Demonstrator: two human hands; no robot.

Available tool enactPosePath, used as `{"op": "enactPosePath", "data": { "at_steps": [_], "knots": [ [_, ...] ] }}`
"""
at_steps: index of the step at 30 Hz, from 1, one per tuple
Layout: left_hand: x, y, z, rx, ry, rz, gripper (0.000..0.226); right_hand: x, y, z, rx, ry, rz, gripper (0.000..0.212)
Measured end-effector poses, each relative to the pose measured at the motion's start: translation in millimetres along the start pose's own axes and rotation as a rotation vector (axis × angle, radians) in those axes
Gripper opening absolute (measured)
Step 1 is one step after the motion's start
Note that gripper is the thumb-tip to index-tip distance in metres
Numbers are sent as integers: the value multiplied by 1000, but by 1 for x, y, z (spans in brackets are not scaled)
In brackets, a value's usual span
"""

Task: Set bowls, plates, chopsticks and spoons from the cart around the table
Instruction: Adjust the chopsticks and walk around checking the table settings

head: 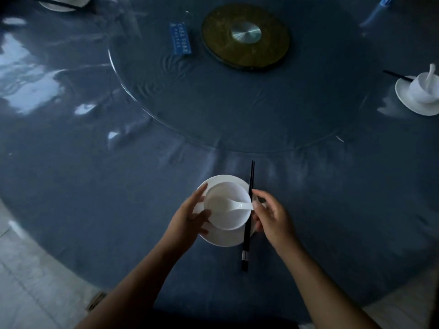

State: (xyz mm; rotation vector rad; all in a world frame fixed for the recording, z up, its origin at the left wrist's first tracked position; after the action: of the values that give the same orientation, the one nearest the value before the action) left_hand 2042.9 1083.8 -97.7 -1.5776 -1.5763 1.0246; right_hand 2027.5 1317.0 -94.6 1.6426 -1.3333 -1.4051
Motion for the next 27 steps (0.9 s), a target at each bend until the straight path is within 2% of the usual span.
{"op": "enactPosePath", "data": {
  "at_steps": [3, 5, 8, 11, 13, 15, 18, 22, 27],
  "knots": [
    [-8, 2, -13, 62, -135, 52, 50, -13, -1, 3, 63, -103, 28, 28],
    [-10, 8, -28, 69, -163, 145, 36, -22, -4, 10, 123, -184, 56, 33],
    [2, 25, -54, -92, -1, 139, 17, -27, -7, 31, 169, -210, 15, 25],
    [29, 35, -78, -335, 248, -21, 5, -20, -2, 56, 191, -71, -167, 15],
    [44, 38, -90, -455, 334, -104, 7, -15, 6, 72, 197, 12, -272, 16],
    [54, 39, -96, -546, 354, -200, 13, -11, 13, 83, 212, 57, -325, 25],
    [61, 39, -99, -642, 358, -328, 19, -4, 15, 91, 269, 92, -275, 32],
    [60, 37, -95, -669, 394, -414, 19, 7, 13, 92, 302, 127, -199, 27],
    [58, 41, -92, -616, 382, -368, 19, 16, 6, 94, 297, 125, -192, 28]
  ]
}}
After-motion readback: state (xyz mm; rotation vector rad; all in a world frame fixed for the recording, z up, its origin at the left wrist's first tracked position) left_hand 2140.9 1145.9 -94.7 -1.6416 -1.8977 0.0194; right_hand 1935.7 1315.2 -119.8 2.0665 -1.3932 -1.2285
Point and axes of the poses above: each hand's wrist, its own z-axis towards the middle knuckle, its own x-axis out of the palm, y = z × x, the point moved 4 cm from there along z, towards the middle knuckle, and after that the axes turned 7 degrees about -y, right-handed, at the moved point
